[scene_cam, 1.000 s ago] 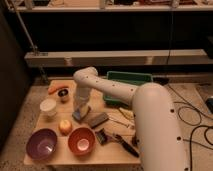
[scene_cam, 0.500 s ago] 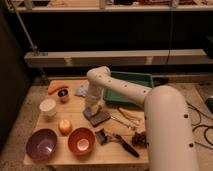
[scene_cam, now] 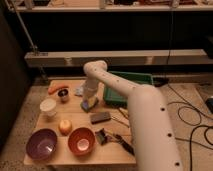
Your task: Wipe table surface with sponge
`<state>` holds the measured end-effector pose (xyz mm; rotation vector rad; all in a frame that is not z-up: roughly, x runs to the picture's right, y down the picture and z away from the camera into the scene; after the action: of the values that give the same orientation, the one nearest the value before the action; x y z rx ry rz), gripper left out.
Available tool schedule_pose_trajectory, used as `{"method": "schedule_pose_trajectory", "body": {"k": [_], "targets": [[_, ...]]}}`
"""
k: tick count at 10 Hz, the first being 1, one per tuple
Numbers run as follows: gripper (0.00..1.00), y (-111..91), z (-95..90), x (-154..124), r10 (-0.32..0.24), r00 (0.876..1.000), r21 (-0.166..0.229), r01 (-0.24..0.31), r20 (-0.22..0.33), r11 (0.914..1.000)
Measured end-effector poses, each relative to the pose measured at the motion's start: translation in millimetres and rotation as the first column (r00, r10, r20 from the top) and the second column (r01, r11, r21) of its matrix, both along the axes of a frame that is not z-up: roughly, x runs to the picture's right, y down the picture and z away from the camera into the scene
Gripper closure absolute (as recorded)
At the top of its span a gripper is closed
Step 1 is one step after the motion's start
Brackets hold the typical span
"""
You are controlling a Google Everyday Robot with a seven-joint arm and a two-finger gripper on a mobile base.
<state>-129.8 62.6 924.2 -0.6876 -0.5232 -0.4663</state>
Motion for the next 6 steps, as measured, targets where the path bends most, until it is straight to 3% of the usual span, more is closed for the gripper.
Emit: {"method": "schedule_pose_trajectory", "body": {"k": [3,6], "targets": [[1.00,-5.0,-5.3,-34.2,-0.028,0.999,0.013,0.027,0.044,0.9995],[1.00,14.4,-26.7,-46.6,-0.076,0.994,0.020,0.075,0.083,0.9970]]}}
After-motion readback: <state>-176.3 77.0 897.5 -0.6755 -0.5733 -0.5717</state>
